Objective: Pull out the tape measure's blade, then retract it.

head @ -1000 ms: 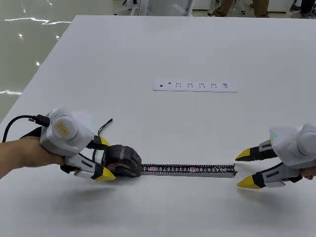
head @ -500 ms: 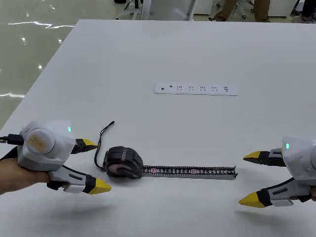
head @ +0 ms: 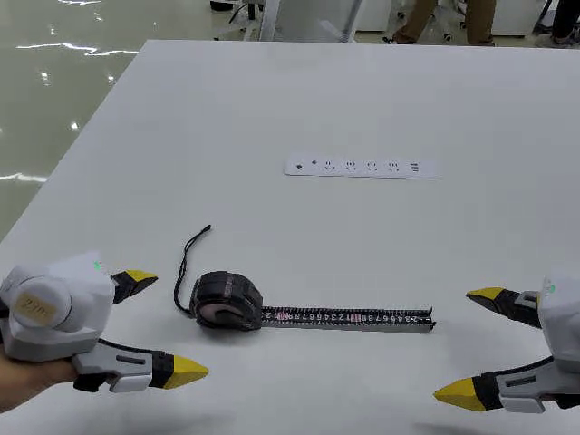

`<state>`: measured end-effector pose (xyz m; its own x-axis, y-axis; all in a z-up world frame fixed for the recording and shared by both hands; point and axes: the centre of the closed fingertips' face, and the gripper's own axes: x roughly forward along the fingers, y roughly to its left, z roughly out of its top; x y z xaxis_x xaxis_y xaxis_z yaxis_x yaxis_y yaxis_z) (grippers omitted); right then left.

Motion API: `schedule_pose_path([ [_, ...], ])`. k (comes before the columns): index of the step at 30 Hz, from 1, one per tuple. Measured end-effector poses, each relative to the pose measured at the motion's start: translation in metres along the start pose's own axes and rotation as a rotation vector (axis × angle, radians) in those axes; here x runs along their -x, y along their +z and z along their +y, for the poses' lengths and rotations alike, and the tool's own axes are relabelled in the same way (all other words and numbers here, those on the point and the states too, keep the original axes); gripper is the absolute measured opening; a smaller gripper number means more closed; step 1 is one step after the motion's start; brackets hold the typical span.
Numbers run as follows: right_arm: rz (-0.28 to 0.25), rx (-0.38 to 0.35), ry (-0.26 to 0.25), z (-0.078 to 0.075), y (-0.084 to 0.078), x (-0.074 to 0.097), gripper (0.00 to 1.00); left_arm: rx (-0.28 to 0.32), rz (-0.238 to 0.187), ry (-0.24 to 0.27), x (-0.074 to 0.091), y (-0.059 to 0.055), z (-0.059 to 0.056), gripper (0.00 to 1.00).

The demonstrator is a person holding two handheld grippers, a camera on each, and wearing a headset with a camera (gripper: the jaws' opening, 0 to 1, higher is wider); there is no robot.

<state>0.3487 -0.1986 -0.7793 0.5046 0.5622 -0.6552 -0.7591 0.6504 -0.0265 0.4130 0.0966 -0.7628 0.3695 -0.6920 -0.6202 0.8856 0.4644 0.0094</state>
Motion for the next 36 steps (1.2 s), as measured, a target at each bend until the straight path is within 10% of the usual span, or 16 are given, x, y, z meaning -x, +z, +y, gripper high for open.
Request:
schedule_pose_path([
  [36,-0.106,-0.164,-0.257,0.037,0.025,0.016,1.00,0.230,-0.173,0.252,0.017,0.022,-0.034,1.00],
])
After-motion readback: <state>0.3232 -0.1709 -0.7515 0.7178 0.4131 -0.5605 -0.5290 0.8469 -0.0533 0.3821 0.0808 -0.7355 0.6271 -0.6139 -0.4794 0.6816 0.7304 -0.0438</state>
